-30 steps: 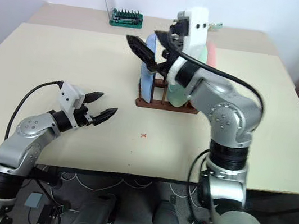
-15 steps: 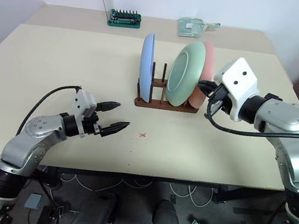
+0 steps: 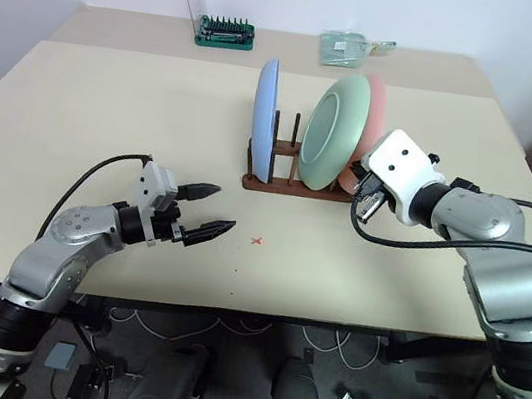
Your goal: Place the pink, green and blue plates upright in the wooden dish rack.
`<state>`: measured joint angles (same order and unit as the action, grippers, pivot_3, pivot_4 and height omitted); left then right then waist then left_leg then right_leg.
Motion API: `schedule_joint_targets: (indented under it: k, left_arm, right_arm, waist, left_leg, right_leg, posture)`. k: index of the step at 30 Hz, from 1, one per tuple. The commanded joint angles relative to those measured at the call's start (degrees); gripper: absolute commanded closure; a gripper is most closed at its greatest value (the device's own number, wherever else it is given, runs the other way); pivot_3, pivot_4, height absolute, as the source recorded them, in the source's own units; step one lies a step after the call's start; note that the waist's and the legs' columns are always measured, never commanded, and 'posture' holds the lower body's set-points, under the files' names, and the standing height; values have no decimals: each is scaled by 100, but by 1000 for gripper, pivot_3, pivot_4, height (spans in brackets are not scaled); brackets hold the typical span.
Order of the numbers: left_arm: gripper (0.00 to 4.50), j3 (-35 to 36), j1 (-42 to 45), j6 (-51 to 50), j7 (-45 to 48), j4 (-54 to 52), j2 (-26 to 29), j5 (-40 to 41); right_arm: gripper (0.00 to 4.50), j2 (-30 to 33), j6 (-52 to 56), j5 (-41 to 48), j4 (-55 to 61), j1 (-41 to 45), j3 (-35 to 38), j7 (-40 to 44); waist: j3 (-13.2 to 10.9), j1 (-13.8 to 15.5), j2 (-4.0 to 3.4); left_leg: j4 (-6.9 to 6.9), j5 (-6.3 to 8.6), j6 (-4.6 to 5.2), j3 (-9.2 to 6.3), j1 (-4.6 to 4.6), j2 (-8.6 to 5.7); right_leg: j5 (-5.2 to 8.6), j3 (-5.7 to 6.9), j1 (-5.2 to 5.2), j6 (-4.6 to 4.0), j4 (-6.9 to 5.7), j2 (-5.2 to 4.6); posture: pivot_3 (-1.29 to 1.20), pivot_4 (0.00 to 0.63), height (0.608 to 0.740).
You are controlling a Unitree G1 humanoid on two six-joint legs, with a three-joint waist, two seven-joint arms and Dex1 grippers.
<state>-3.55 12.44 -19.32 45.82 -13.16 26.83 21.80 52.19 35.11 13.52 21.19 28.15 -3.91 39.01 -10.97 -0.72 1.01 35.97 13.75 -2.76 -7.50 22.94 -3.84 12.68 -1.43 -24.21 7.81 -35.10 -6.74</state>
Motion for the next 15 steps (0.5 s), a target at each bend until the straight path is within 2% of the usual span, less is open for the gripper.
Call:
schedule_joint_targets:
  k: [1,15]
  left_arm:
    - [509,30,13,75,-45,-193,-12,-5]
    - [509,4,53,-34,-167,-296,-16,22]
  right_arm:
    - [4460,-117,-170,-85,93,205,49,78]
    - [4460,-433,-276,-122,334,381,142,247]
  waist:
    - [0,6,0]
    - [0,6,0]
  left_leg:
    - [0,0,0,0,0,0]
    - [1,0,0,-2,0,-1]
  right_leg:
    - [0,0,0,0,0,0]
    - [0,0,0,0,-1,0]
  posture:
    - [0,150,740]
    - [0,150,740]
